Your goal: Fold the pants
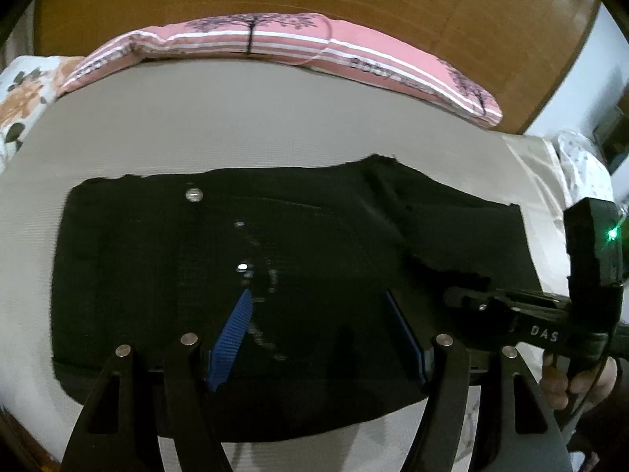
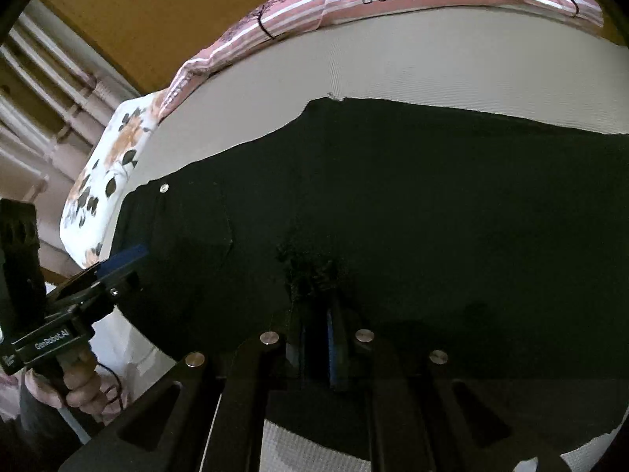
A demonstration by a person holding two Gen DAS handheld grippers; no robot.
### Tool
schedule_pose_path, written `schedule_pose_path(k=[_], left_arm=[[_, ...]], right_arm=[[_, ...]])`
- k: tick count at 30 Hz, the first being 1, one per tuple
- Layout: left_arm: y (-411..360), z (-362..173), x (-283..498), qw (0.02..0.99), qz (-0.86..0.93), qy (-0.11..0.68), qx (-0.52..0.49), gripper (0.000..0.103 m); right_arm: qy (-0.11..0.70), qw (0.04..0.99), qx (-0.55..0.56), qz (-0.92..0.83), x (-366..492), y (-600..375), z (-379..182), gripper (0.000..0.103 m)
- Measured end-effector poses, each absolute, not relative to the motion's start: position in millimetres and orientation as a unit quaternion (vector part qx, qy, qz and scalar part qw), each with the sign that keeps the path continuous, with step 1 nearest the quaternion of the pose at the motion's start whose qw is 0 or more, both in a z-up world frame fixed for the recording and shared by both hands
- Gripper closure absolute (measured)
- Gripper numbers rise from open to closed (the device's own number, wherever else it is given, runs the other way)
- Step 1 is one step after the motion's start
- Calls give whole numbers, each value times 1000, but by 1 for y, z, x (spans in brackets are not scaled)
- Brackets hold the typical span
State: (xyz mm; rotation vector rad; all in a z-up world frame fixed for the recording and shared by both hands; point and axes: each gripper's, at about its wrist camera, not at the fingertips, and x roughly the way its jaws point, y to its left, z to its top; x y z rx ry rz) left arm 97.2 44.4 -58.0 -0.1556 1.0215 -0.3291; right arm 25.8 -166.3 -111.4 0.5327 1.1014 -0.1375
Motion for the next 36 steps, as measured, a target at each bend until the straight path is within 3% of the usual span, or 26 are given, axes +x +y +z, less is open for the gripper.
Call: schedule_pose_path(k=[3, 7, 8, 13, 16, 22, 28, 33, 34, 36], left_arm=[[35, -56, 97, 855, -173, 484, -73, 34], [28, -56, 101, 849, -186, 489, -82, 34], [27, -56, 101, 846, -190, 491, -87, 34], [17, -58, 101, 821, -226, 512, -115, 34], [7, -64, 103, 800, -247, 530, -133, 34], [-9, -83, 112, 743, -269, 582, -193, 36], [-12, -103, 117, 702, -258, 618, -242, 54], [-22, -107, 124, 701, -253, 616, -255, 54], [-24, -107, 126, 702, -252, 614, -260, 58], [-28, -109, 127, 701, -251, 614, -260, 82]], right_arm=[[526, 816, 234, -51, 25, -161, -107, 91], [539, 810, 226, -32, 24, -151, -105, 80], [536, 811, 233, -30, 23, -151, -103, 74], [505, 821, 263, -51, -4, -169, -78, 67], [472, 830, 281, -92, -29, -192, -63, 57], [417, 824, 348, -162, -70, -238, -59, 57], [377, 823, 377, -194, -87, -263, -55, 57], [380, 822, 377, -196, -87, -266, -59, 56], [382, 821, 377, -197, -87, -267, -59, 56], [383, 821, 373, -200, -86, -267, -60, 56]])
